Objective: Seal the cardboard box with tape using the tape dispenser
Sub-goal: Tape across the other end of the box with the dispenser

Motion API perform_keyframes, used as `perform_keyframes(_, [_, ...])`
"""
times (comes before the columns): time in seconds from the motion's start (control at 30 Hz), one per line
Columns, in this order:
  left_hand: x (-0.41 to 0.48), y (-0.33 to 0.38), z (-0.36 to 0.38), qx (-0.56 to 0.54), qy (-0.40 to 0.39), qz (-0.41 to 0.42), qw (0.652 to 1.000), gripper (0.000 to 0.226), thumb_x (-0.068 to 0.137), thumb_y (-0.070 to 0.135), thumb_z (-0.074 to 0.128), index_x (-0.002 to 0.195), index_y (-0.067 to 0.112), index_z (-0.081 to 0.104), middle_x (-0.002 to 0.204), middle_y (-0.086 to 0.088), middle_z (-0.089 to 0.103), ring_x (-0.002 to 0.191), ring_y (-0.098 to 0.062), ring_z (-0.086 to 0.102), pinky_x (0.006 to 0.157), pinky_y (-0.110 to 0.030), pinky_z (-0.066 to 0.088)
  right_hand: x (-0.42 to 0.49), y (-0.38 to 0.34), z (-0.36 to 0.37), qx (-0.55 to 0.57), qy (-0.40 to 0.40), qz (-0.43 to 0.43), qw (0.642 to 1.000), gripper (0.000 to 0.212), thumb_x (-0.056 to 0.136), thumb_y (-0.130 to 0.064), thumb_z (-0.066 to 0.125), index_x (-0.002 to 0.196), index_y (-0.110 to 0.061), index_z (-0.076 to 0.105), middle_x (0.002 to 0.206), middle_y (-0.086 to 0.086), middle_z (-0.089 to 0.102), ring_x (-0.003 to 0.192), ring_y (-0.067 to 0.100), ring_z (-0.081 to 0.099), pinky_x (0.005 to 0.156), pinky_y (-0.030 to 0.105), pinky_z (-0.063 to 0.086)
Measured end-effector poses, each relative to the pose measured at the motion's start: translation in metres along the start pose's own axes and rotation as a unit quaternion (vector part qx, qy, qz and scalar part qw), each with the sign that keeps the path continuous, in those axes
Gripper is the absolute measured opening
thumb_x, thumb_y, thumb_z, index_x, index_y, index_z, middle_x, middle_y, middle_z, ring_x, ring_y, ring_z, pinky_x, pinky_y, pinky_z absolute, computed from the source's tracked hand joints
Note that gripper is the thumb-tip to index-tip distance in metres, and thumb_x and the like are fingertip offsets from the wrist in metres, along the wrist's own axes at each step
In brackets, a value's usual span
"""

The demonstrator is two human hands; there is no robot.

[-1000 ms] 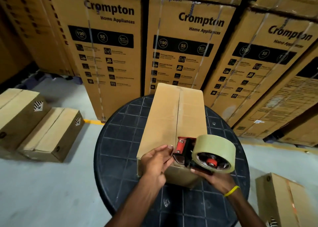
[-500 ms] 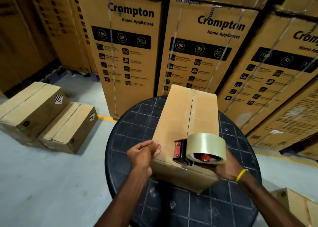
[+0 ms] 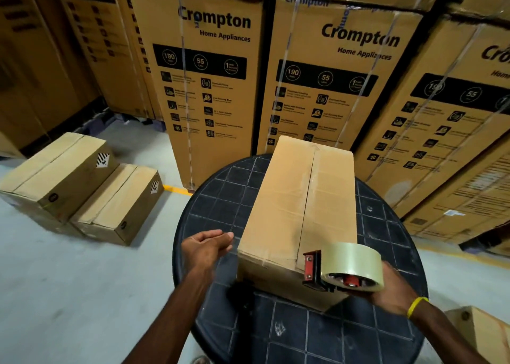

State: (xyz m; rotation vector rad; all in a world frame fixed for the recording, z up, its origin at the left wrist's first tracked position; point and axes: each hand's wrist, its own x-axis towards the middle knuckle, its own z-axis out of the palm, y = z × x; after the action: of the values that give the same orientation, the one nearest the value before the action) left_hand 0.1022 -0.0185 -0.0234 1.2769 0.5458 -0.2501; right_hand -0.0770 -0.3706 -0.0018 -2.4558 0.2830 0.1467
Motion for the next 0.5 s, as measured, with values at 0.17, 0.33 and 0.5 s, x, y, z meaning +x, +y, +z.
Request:
perform_keyframes(0.17, [-0.005,-0.007,0.001,-0.018,0.017,0.012,1.000,0.025,0.070,-0.011,0.086,0.090,-0.006,0.070,0.075,-0.020,0.076,0.063,-0.026,0.075,0.059,-0.030,0.064,0.001,0.001,0.000,0.013,-0.001,0.005,1.000,0.037,0.069,-0.040,0.077,0.103,-0.046,0.064,0.090,-0.010,0.077,0.082,0.012,0.074,0.075,0.038,0.062])
perform_keyframes(0.33, [-0.001,-0.017,-0.002,-0.028,0.029,0.017,0.999,0.030,0.069,-0.010,0.087,0.095,-0.010,0.070,0.078,-0.022,0.076,0.063,-0.026,0.075,0.058,-0.028,0.062,0.004,0.001,0.002,0.018,-0.019,0.016,1.000,0.039,0.069,-0.039,0.086,0.105,-0.034,0.072,0.098,-0.014,0.078,0.091,0.009,0.074,0.083,0.042,0.062])
perform_keyframes(0.5, [-0.001,-0.028,0.001,-0.042,0.034,0.001,0.999,0.030,0.070,-0.011,0.086,0.096,-0.008,0.070,0.079,-0.021,0.077,0.070,-0.031,0.077,0.060,-0.029,0.063,0.004,0.019,0.009,0.015,-0.028,0.020,0.999,0.059,0.063,-0.079,0.076,0.111,-0.047,0.066,0.103,-0.011,0.077,0.095,0.011,0.073,0.086,0.044,0.061])
